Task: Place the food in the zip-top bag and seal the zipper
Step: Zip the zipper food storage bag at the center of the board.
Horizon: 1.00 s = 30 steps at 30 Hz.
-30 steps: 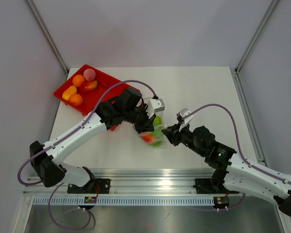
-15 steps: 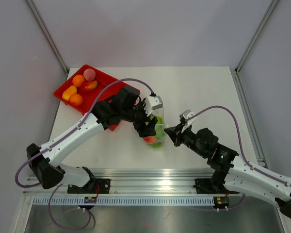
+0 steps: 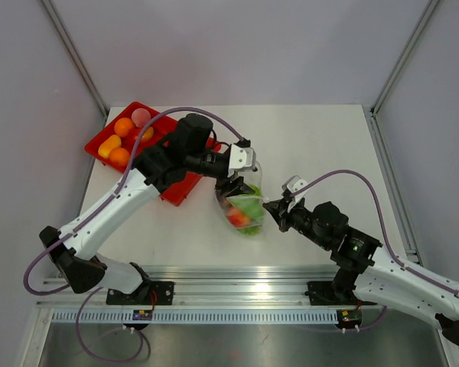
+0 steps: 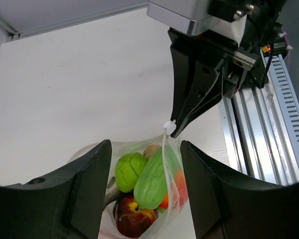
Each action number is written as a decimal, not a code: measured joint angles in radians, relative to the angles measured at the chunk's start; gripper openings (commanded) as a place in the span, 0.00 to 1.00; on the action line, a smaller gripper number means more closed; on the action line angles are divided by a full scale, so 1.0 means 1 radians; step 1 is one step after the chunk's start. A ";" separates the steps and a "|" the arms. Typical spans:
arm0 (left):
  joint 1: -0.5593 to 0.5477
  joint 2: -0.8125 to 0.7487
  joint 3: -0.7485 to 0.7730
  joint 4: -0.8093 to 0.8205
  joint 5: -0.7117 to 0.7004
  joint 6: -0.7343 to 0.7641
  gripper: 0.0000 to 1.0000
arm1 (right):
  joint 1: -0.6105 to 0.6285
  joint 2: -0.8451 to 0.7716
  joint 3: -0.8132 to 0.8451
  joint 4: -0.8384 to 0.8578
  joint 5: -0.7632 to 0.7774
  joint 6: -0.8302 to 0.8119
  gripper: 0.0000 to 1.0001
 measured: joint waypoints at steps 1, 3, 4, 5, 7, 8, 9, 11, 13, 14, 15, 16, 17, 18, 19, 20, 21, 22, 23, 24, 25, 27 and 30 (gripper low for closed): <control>-0.003 0.010 -0.005 -0.002 0.015 0.027 0.60 | 0.000 -0.004 0.000 -0.005 -0.002 -0.002 0.00; -0.014 0.039 -0.006 -0.014 0.039 0.072 0.59 | 0.000 -0.012 0.000 -0.013 -0.007 -0.006 0.00; -0.019 0.051 -0.006 -0.020 0.048 0.087 0.59 | 0.000 -0.014 0.000 -0.015 -0.010 -0.007 0.00; -0.026 0.068 -0.005 -0.029 0.056 0.103 0.58 | 0.000 -0.016 0.000 -0.016 -0.014 -0.007 0.00; -0.039 0.111 0.008 -0.056 0.074 0.128 0.54 | 0.000 -0.018 0.000 -0.017 -0.023 -0.008 0.00; -0.045 0.135 0.022 -0.071 0.081 0.139 0.52 | 0.000 -0.018 0.000 -0.017 -0.024 -0.008 0.00; -0.050 0.159 0.037 -0.088 0.090 0.148 0.52 | 0.000 -0.018 0.000 -0.017 -0.025 -0.009 0.00; -0.056 0.199 0.064 -0.110 0.104 0.164 0.50 | 0.000 -0.018 0.000 -0.017 -0.027 -0.011 0.00; -0.061 0.231 0.084 -0.136 0.116 0.178 0.44 | 0.000 -0.018 0.000 -0.017 -0.030 -0.014 0.00; -0.062 0.239 0.089 -0.149 0.121 0.182 0.43 | 0.000 -0.018 0.000 -0.017 -0.031 -0.015 0.00; -0.063 0.245 0.090 -0.156 0.125 0.188 0.43 | 0.000 -0.018 0.000 -0.017 -0.031 -0.017 0.00; -0.063 0.248 0.090 -0.161 0.128 0.191 0.43 | 0.000 -0.018 0.000 -0.018 -0.031 -0.019 0.00; -0.063 0.250 0.090 -0.170 0.132 0.193 0.42 | 0.000 -0.018 0.000 -0.018 -0.031 -0.022 0.00; -0.063 0.251 0.091 -0.179 0.135 0.195 0.42 | 0.000 -0.018 0.000 -0.018 -0.031 -0.023 0.00; -0.063 0.251 0.091 -0.185 0.137 0.196 0.40 | 0.000 -0.018 0.000 -0.018 -0.031 -0.024 0.00; -0.063 0.251 0.092 -0.190 0.140 0.197 0.37 | 0.000 -0.019 0.000 -0.018 -0.031 -0.026 0.00; -0.063 0.251 0.094 -0.195 0.142 0.199 0.36 | 0.000 -0.020 0.000 -0.019 -0.031 -0.026 0.00; -0.063 0.251 0.095 -0.199 0.145 0.200 0.36 | 0.000 -0.021 0.000 -0.019 -0.031 -0.026 0.00; -0.063 0.251 0.096 -0.203 0.146 0.201 0.36 | 0.000 -0.023 0.000 -0.020 -0.031 -0.026 0.00; -0.063 0.251 0.096 -0.207 0.149 0.202 0.36 | 0.000 -0.024 0.000 -0.020 -0.031 -0.026 0.00; -0.063 0.251 0.096 -0.208 0.151 0.203 0.36 | 0.000 -0.025 0.000 -0.020 -0.031 -0.026 0.00; -0.062 0.251 0.097 -0.209 0.153 0.203 0.35 | 0.000 -0.026 0.000 -0.021 -0.031 -0.026 0.00; -0.062 0.253 0.097 -0.209 0.156 0.203 0.34 | 0.000 -0.026 0.000 -0.021 -0.031 -0.026 0.00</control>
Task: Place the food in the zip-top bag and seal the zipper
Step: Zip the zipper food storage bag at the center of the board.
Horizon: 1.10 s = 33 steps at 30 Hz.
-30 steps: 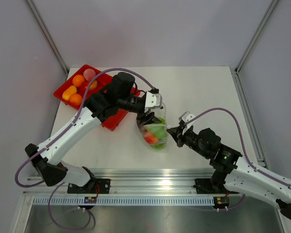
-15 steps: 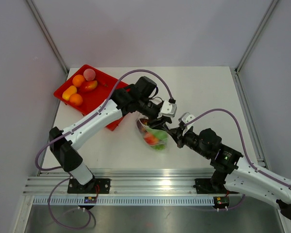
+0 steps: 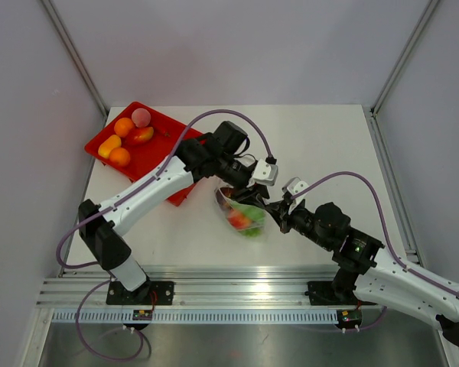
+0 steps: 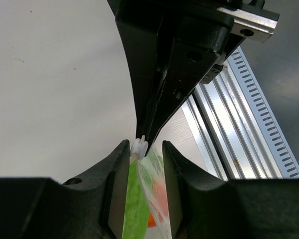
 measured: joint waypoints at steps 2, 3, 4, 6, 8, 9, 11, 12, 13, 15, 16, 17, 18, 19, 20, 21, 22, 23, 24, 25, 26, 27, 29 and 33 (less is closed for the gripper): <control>0.000 0.004 0.002 0.000 0.003 -0.001 0.33 | 0.000 0.000 0.000 -0.002 0.000 0.000 0.00; 0.000 0.005 0.002 0.000 0.004 -0.001 0.33 | 0.000 0.000 0.001 -0.004 0.000 0.000 0.00; 0.000 0.007 0.002 0.000 0.005 -0.001 0.33 | 0.000 0.000 0.002 -0.006 0.000 0.000 0.00; 0.000 0.009 0.002 0.000 0.008 -0.001 0.34 | 0.000 0.002 0.005 -0.010 0.000 0.000 0.00; 0.000 0.011 0.002 0.001 0.010 -0.003 0.29 | 0.000 0.002 0.005 -0.011 0.000 0.000 0.00; 0.000 0.011 0.002 0.000 0.010 -0.006 0.25 | 0.000 0.003 0.005 -0.011 -0.001 0.000 0.00; 0.000 0.015 0.002 0.004 0.010 -0.011 0.14 | 0.000 0.004 0.005 -0.013 -0.004 0.000 0.00; 0.000 0.017 0.002 0.006 0.010 -0.014 0.11 | 0.000 0.005 0.005 -0.013 -0.008 0.000 0.00; 0.001 0.018 0.002 0.005 0.009 -0.015 0.08 | 0.000 0.005 0.005 -0.016 -0.008 0.000 0.00; 0.001 0.018 0.002 0.003 0.010 -0.018 0.00 | 0.000 0.005 0.006 -0.017 -0.006 -0.001 0.00; 0.001 0.018 0.002 0.002 0.010 -0.017 0.00 | 0.000 0.005 0.006 -0.017 -0.004 -0.001 0.00; 0.001 0.018 0.002 0.002 0.009 -0.016 0.00 | 0.000 0.005 0.006 -0.017 0.000 -0.001 0.00; 0.002 0.018 0.002 0.002 0.008 -0.016 0.00 | 0.000 0.005 0.006 -0.018 0.005 -0.001 0.00; 0.002 0.018 0.002 0.005 0.006 -0.016 0.00 | 0.000 0.004 0.006 -0.018 0.013 -0.001 0.00; 0.001 0.018 0.002 0.009 0.005 -0.016 0.00 | 0.000 0.002 0.006 -0.018 0.020 -0.001 0.00; 0.001 0.018 0.002 0.016 0.003 -0.017 0.00 | 0.001 -0.003 0.006 -0.019 0.032 -0.001 0.00; 0.001 0.018 0.000 0.023 0.003 -0.016 0.00 | 0.001 -0.010 0.006 -0.022 0.043 -0.001 0.00; 0.001 0.018 -0.002 0.032 0.004 -0.017 0.00 | 0.001 -0.018 0.006 -0.027 0.055 0.000 0.00; 0.001 0.018 -0.003 0.040 0.004 -0.018 0.00 | 0.001 -0.027 0.006 -0.034 0.064 0.000 0.00; 0.000 0.018 -0.004 0.045 0.004 -0.018 0.00 | 0.001 -0.036 0.006 -0.040 0.072 0.000 0.00; 0.000 0.018 -0.005 0.051 0.004 -0.019 0.00 | 0.001 -0.043 0.005 -0.043 0.077 0.000 0.00; -0.001 0.018 -0.005 0.058 0.004 -0.021 0.00 | 0.001 -0.050 0.006 -0.045 0.085 0.000 0.00; 0.000 0.018 -0.005 0.063 0.002 -0.028 0.00 | 0.001 -0.056 0.006 -0.051 0.095 0.000 0.00; 0.008 0.017 -0.011 0.061 -0.004 -0.036 0.00 | 0.001 -0.075 0.005 -0.067 0.115 0.001 0.00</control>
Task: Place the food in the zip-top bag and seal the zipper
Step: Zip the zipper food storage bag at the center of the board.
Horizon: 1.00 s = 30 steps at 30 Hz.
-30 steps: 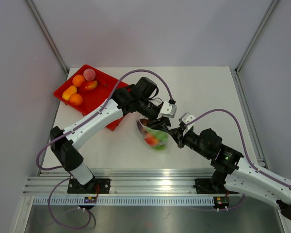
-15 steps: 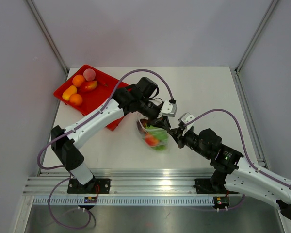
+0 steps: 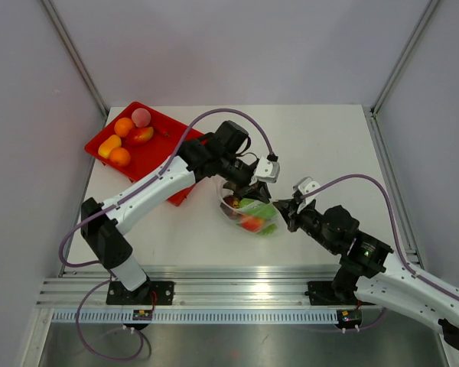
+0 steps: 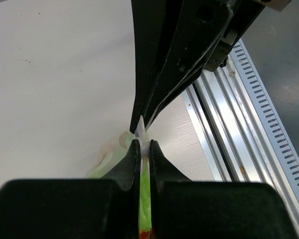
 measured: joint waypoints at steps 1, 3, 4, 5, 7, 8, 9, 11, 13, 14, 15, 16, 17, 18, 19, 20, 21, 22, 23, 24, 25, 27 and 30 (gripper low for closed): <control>0.003 -0.002 -0.005 0.001 0.000 -0.002 0.00 | 0.000 -0.008 0.000 -0.007 0.005 0.000 0.00; 0.010 -0.006 -0.014 -0.001 0.000 -0.005 0.00 | 0.000 -0.024 0.000 -0.014 0.014 0.000 0.00; 0.013 -0.009 -0.018 0.002 0.000 -0.006 0.00 | 0.000 -0.033 0.000 -0.017 0.022 0.000 0.00; 0.016 -0.014 -0.026 0.003 0.000 -0.007 0.00 | 0.000 -0.040 0.000 -0.019 0.027 0.000 0.00; 0.022 -0.023 -0.036 0.002 0.000 -0.010 0.00 | 0.000 -0.053 0.000 -0.023 0.031 0.001 0.00; 0.025 -0.027 -0.041 0.004 0.000 -0.011 0.00 | 0.000 -0.058 0.000 -0.024 0.034 0.001 0.00; 0.029 -0.031 -0.046 0.004 0.000 -0.015 0.00 | 0.000 -0.066 0.000 -0.026 0.037 0.001 0.00; 0.042 -0.037 -0.058 0.007 -0.001 -0.023 0.00 | 0.000 -0.080 0.000 -0.035 0.047 0.002 0.00; 0.058 -0.043 -0.074 0.011 -0.002 -0.028 0.00 | 0.000 -0.095 0.000 -0.047 0.060 0.002 0.00; 0.069 -0.046 -0.083 0.012 -0.002 -0.033 0.00 | 0.000 -0.103 0.000 -0.054 0.067 0.002 0.00; 0.082 -0.049 -0.093 0.016 -0.002 -0.038 0.00 | 0.000 -0.110 0.000 -0.060 0.077 0.001 0.00; 0.096 -0.054 -0.104 0.019 -0.003 -0.045 0.00 | 0.000 -0.117 0.000 -0.066 0.087 0.002 0.00; 0.107 -0.058 -0.112 0.021 -0.004 -0.050 0.00 | 0.000 -0.125 0.000 -0.068 0.096 0.001 0.00; 0.121 -0.066 -0.125 0.024 -0.004 -0.056 0.00 | 0.000 -0.131 0.000 -0.068 0.105 0.001 0.00; 0.134 -0.076 -0.138 0.027 -0.005 -0.060 0.00 | 0.000 -0.136 0.000 -0.068 0.111 0.001 0.00; 0.148 -0.086 -0.153 0.027 -0.007 -0.068 0.00 | 0.000 -0.141 0.000 -0.070 0.116 0.001 0.00; 0.161 -0.097 -0.165 0.027 -0.009 -0.073 0.00 | 0.000 -0.147 0.000 -0.072 0.123 0.001 0.00; 0.173 -0.108 -0.176 0.027 -0.013 -0.078 0.00 | 0.000 -0.153 0.000 -0.075 0.132 0.002 0.00; 0.186 -0.120 -0.189 0.028 -0.016 -0.084 0.00 | 0.000 -0.159 0.000 -0.079 0.142 0.002 0.00; 0.196 -0.130 -0.200 0.028 -0.019 -0.088 0.00 | 0.000 -0.165 0.000 -0.081 0.150 0.003 0.00; 0.204 -0.140 -0.211 0.031 -0.023 -0.094 0.00 | 0.000 -0.171 0.000 -0.082 0.158 0.003 0.00; 0.215 -0.158 -0.236 0.035 -0.031 -0.102 0.00 | 0.000 -0.182 -0.001 -0.085 0.169 0.004 0.00; 0.224 -0.187 -0.269 0.039 -0.043 -0.111 0.00 | 0.000 -0.200 -0.001 -0.095 0.191 0.005 0.00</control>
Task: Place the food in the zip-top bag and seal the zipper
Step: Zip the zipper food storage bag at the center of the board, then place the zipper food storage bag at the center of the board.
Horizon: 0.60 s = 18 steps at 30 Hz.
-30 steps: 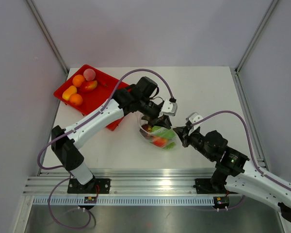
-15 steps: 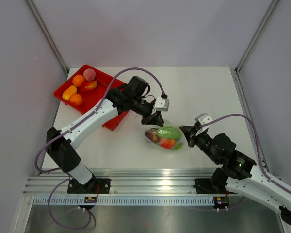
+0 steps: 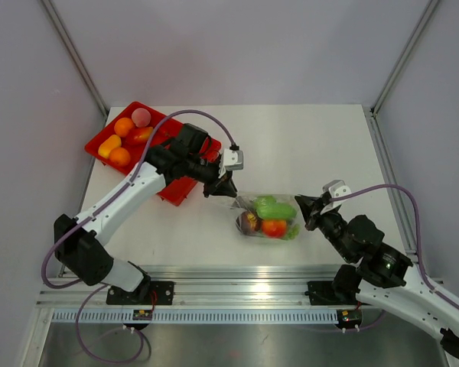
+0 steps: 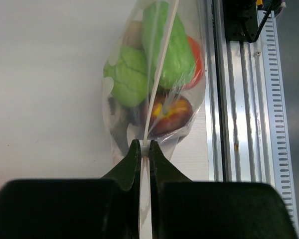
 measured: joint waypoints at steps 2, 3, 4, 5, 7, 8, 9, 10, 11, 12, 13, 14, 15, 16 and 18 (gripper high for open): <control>0.005 -0.021 -0.024 0.006 -0.011 -0.010 0.00 | 0.000 -0.011 0.000 -0.009 0.014 0.000 0.00; 0.008 -0.034 -0.039 0.012 -0.015 -0.015 0.00 | 0.000 -0.015 0.000 -0.011 0.021 0.000 0.00; 0.011 -0.045 -0.052 0.015 -0.020 -0.019 0.00 | 0.000 -0.018 0.000 -0.011 0.026 0.000 0.00; 0.015 -0.060 -0.067 0.019 -0.025 -0.026 0.00 | 0.000 -0.020 0.000 -0.012 0.029 0.000 0.00; 0.024 -0.087 -0.092 0.027 -0.036 -0.036 0.00 | 0.000 -0.026 0.000 -0.016 0.038 0.000 0.00; 0.029 -0.104 -0.105 0.032 -0.042 -0.043 0.00 | 0.000 -0.028 0.000 -0.018 0.043 0.000 0.00; 0.034 -0.119 -0.116 0.034 -0.047 -0.047 0.00 | 0.000 -0.030 0.000 -0.018 0.047 0.000 0.00; 0.038 -0.130 -0.123 0.037 -0.055 -0.050 0.00 | 0.000 -0.031 0.000 -0.019 0.050 0.001 0.00; 0.043 -0.146 -0.132 0.037 -0.062 -0.053 0.00 | 0.000 -0.034 0.000 -0.022 0.055 0.003 0.00; 0.048 -0.158 -0.138 0.038 -0.067 -0.055 0.00 | 0.000 -0.037 0.000 -0.026 0.057 0.005 0.00; 0.055 -0.174 -0.146 0.041 -0.075 -0.058 0.00 | 0.000 -0.040 0.000 -0.031 0.062 0.006 0.00; 0.060 -0.186 -0.151 0.040 -0.082 -0.061 0.00 | 0.000 -0.043 0.000 -0.032 0.068 0.008 0.00; 0.066 -0.198 -0.157 0.040 -0.089 -0.063 0.00 | 0.000 -0.048 0.000 -0.032 0.074 0.009 0.00; 0.074 -0.210 -0.163 0.041 -0.094 -0.064 0.00 | 0.000 -0.052 0.000 -0.033 0.078 0.011 0.00; 0.089 -0.228 -0.176 0.039 -0.103 -0.068 0.00 | 0.000 -0.064 0.000 -0.037 0.084 0.012 0.00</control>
